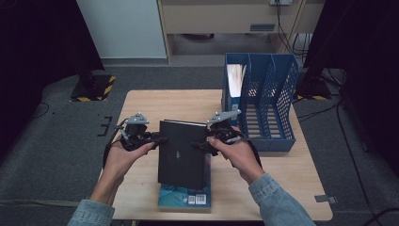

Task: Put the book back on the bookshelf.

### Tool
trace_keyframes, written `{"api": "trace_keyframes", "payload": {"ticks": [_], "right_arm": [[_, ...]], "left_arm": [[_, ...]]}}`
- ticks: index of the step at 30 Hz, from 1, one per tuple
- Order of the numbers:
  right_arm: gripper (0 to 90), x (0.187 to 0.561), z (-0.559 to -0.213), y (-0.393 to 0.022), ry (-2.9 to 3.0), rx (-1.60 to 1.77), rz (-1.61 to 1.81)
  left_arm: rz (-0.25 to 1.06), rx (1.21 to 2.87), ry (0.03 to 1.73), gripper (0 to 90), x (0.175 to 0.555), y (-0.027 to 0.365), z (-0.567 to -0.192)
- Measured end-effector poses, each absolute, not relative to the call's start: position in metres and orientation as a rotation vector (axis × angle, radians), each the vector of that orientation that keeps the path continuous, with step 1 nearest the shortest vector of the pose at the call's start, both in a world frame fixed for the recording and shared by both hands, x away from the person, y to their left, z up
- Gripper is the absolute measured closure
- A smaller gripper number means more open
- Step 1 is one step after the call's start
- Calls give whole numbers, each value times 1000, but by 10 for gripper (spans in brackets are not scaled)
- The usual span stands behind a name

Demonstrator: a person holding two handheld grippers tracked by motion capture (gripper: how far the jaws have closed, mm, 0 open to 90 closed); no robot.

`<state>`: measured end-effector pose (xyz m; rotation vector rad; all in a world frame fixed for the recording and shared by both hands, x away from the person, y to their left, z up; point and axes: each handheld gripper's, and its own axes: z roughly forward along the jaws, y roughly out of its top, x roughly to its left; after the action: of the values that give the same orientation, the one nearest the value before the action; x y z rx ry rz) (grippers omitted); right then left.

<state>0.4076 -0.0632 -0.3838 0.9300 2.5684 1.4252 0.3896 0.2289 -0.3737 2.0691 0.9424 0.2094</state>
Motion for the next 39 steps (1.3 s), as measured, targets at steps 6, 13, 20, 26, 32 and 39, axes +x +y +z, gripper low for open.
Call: {"api": "trace_keyframes", "payload": {"ticks": [6, 13, 20, 26, 32, 39], "right_arm": [[301, 412, -384, -63, 2578, 944, 1425], [301, 411, -381, -62, 2577, 948, 1390], [310, 421, -376, -58, 2583, 941, 1370], [310, 433, -367, -51, 2582, 946, 1340], [312, 445, -364, -53, 2574, 971, 1320], [317, 453, -361, -54, 2556, 981, 1300]], "left_arm": [[220, 2081, 951, 640, 392, 227, -372], [264, 2091, 950, 641, 391, 223, -369], [245, 2082, 977, 641, 401, 227, -367], [233, 2067, 1003, 641, 414, 230, -364], [249, 2082, 992, 642, 428, 225, -360], [280, 2092, 984, 644, 435, 220, -357]]}}
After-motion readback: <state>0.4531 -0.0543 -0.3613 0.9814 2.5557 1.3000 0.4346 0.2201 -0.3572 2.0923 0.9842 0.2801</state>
